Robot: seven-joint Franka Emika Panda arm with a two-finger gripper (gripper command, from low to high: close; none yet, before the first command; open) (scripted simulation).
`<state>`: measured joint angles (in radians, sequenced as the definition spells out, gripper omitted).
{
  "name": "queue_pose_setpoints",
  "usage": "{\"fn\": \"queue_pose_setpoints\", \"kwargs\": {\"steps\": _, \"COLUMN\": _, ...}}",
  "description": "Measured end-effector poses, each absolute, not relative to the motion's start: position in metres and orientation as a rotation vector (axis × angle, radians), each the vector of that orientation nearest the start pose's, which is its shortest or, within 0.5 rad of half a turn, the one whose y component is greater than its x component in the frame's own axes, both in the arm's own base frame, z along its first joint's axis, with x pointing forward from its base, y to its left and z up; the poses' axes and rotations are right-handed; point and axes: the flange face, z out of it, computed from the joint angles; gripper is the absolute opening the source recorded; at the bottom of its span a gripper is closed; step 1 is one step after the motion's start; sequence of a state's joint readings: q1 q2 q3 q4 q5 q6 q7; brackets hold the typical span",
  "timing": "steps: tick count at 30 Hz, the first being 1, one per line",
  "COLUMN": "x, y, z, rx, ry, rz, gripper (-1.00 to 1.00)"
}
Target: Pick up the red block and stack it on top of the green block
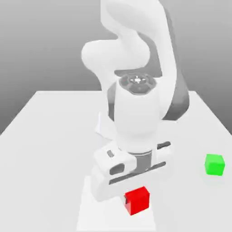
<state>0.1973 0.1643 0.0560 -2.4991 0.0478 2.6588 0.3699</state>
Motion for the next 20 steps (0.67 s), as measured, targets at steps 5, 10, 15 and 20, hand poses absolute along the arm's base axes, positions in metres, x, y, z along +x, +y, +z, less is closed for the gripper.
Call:
{"fn": "queue_pose_setpoints", "kwargs": {"steps": 5, "x": 0.38, "y": 0.241, "z": 0.234, "rx": -3.093, "ry": -0.309, "rz": 0.027, "gripper": -1.0}}
{"fn": "queue_pose_setpoints", "kwargs": {"steps": 10, "x": 0.276, "y": 0.329, "z": 0.245, "rx": -3.01, "ry": -0.86, "rz": 0.012, "gripper": -1.0}}
{"fn": "queue_pose_setpoints", "kwargs": {"steps": 15, "x": 0.257, "y": 0.338, "z": 0.208, "rx": -2.992, "ry": -0.961, "rz": -0.001, "gripper": -1.0}}
{"fn": "queue_pose_setpoints", "kwargs": {"steps": 20, "x": 0.257, "y": 0.337, "z": 0.187, "rx": -2.993, "ry": -0.957, "rz": 0.0, "gripper": 1.0}}
